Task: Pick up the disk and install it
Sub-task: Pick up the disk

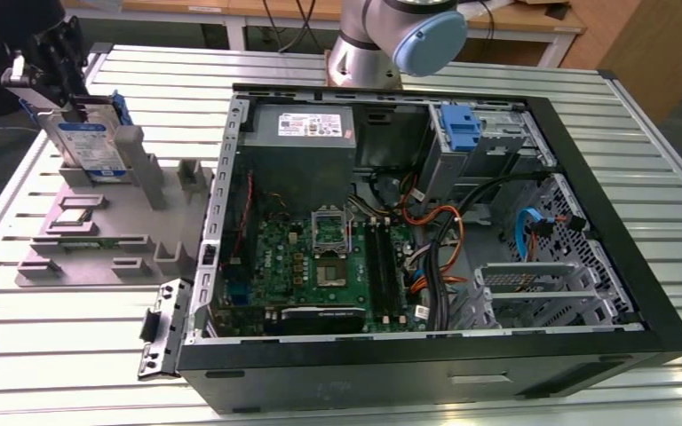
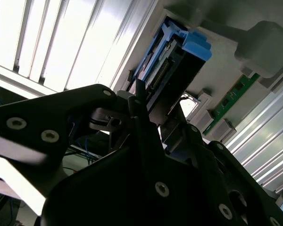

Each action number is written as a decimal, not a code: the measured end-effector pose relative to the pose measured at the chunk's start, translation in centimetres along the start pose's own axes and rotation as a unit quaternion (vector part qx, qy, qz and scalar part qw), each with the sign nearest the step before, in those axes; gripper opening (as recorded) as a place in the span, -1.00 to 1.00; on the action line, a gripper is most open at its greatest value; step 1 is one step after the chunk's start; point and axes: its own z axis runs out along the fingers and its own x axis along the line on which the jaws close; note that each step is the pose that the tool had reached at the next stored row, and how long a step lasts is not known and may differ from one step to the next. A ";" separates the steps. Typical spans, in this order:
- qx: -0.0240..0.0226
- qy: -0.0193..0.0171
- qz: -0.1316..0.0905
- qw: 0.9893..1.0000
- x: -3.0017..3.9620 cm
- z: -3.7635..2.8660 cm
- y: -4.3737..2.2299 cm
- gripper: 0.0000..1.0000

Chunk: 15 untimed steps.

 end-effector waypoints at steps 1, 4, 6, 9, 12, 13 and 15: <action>0.000 0.000 0.000 1.000 0.00 0.00 0.00 -0.27; 0.000 0.000 0.000 1.000 0.00 0.01 0.00 -0.27; 0.000 0.000 0.000 1.000 0.00 0.02 0.00 -0.27; 0.000 0.000 0.000 1.000 0.00 0.02 0.00 -0.29; 0.000 0.000 0.000 1.000 0.01 0.13 0.00 -0.30; 0.000 0.000 0.000 1.000 0.01 0.14 0.00 -0.30; 0.000 0.000 0.000 1.000 0.01 0.14 0.00 -0.30</action>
